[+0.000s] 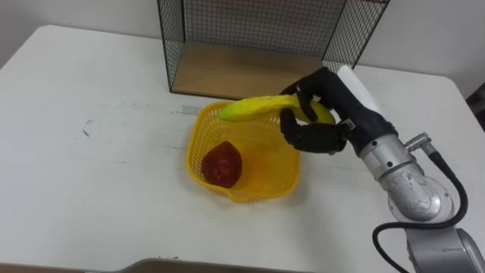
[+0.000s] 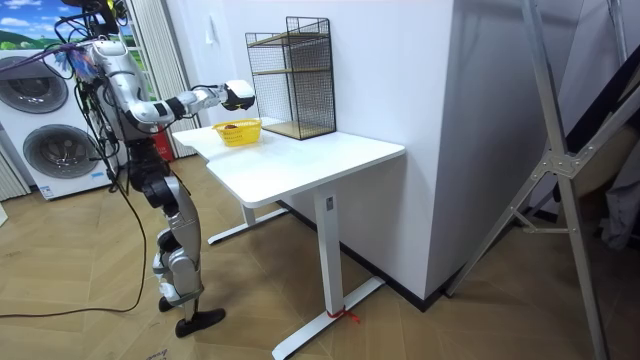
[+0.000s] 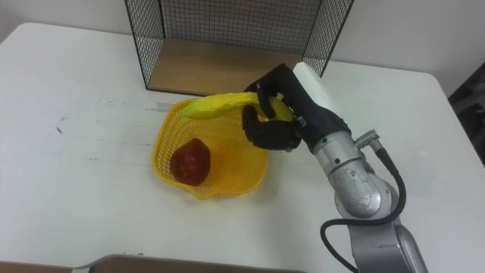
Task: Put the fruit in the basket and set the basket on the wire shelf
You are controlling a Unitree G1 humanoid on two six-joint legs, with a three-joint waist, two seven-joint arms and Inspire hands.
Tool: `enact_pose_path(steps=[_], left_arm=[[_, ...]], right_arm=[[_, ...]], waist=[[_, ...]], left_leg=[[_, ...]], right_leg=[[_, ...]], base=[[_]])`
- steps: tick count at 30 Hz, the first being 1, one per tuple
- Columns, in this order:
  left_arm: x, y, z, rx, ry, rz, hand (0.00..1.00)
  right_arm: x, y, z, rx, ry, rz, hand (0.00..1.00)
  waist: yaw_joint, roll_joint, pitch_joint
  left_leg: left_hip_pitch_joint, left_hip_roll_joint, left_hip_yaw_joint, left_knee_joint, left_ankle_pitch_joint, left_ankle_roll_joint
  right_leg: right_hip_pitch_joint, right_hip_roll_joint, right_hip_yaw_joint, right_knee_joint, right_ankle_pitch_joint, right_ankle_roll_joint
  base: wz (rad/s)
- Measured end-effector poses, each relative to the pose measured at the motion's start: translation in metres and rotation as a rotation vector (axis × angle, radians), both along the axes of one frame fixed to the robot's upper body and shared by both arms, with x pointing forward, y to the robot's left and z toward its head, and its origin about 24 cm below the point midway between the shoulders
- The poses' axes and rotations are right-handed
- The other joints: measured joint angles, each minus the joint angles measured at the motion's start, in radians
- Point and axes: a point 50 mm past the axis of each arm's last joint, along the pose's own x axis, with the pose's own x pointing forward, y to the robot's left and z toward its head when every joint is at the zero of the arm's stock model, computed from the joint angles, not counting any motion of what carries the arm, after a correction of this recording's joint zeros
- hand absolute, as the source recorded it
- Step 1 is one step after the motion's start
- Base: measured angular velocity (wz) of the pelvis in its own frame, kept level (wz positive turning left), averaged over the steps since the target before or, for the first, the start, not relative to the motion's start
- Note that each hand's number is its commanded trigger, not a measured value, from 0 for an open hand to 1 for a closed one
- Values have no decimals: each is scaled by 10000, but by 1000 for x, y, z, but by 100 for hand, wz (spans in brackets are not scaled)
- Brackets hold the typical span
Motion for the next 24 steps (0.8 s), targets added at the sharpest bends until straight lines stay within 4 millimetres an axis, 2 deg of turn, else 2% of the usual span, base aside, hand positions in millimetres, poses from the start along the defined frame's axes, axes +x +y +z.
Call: enact_pose_path(steps=[1,2,4,5,13,17,24], left_arm=[[-1,0,0,-2,16,3,0],[-1,0,0,0,23,5,0],[-1,0,0,0,18,3,0],[-1,0,0,-1,14,2,0],[1,-1,0,-32,-67,-43,0],[3,-1,1,-77,-228,-101,0],[4,-2,0,-93,-242,-102,0]], right_arm=[[0,0,0,0,4,8,93],[0,0,0,0,5,9,75],[0,0,0,-1,8,15,30],[0,0,0,-2,12,21,0],[-2,8,-7,-304,312,375,0],[-4,8,-10,-336,492,438,0],[-6,8,-13,-351,662,488,0]], waist=[[0,1,1],[-1,2,2],[0,4,3],[0,7,6],[-4,17,39],[7,-17,104],[3,-22,100]], left_leg=[[1,-1,-18,-1,0,1],[1,-1,-19,-2,1,1],[1,-1,-20,-2,1,1],[2,-1,-20,-2,1,2],[-4,-4,-34,-1,2,3],[-44,-9,-47,-2,2,3],[-54,-9,-49,-4,2,3]], right_leg=[[0,-1,4,-1,0,0],[0,-1,4,-1,0,1],[0,0,5,0,0,1],[0,0,6,0,1,1],[3,-2,0,-3,2,1],[-35,-4,-7,-2,3,2],[-42,-6,-6,-12,3,3]], base=[[0],[0],[0],[0],[0],[0],[0]])
